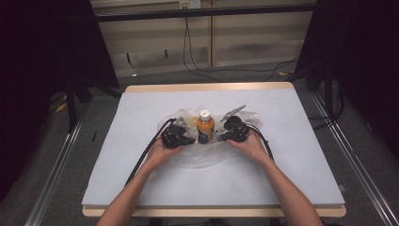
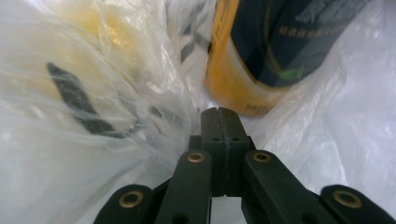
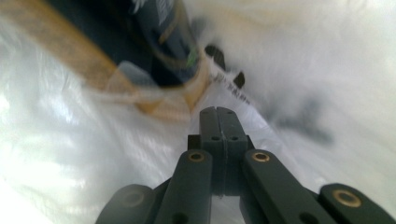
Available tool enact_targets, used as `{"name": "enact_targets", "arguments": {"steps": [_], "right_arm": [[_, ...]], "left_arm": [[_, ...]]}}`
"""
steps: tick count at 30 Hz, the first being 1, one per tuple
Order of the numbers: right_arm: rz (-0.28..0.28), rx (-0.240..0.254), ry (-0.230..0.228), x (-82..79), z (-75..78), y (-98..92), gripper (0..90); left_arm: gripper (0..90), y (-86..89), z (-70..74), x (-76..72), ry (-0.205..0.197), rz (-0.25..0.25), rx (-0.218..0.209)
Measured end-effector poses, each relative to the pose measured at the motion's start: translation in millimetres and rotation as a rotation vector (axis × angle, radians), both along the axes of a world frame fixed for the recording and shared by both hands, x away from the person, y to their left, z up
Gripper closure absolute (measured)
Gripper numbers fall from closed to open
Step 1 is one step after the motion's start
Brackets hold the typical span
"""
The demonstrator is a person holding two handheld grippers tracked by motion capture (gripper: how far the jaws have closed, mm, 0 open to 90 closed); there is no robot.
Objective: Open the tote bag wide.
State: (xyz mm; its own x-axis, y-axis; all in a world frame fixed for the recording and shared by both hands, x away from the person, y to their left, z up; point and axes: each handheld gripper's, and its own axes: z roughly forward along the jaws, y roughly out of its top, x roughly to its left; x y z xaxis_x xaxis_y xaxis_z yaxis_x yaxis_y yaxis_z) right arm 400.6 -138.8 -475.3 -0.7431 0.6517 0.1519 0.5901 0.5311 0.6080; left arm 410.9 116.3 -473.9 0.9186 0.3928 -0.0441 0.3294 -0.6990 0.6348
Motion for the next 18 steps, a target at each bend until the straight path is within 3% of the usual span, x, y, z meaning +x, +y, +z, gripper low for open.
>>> {"name": "enact_targets", "arguments": {"steps": [3,5,8,9,11,15,16,18], "right_arm": [[0.021,-0.037,0.013,-4.2,3.0,-2.8,90.0],[0.031,-0.049,0.025,-6.4,4.4,-5.3,90.0],[0.049,-0.07,0.017,-11.8,5.5,-9.2,90.0],[0.055,-0.071,0.02,-13.8,5.8,-11.2,90.0],[0.066,-0.07,0.023,-17.0,6.0,-16.7,90.0],[0.048,-0.053,0.027,-22.5,5.3,-33.7,90.0],[0.037,-0.049,0.03,-23.8,5.0,-38.2,90.0],[0.014,-0.045,0.025,-25.0,4.7,-47.8,90.0]], "left_arm": [[90.0,2.4,2.6,-0.4,-0.014,-0.012,0.046],[90.0,4.5,3.4,-0.6,0.012,0.008,0.04],[90.0,9.2,4.1,-0.2,0.016,0.013,0.05],[90.0,11.6,5.5,0.6,0.015,-0.001,0.073],[90.0,15.4,5.1,-0.9,0.02,0.031,0.061],[90.0,32.1,5.8,0.6,0.026,0.066,0.067],[90.0,38.5,6.9,2.8,0.019,0.048,0.09],[90.0,47.7,5.4,2.5,0.029,0.091,0.062]]}}
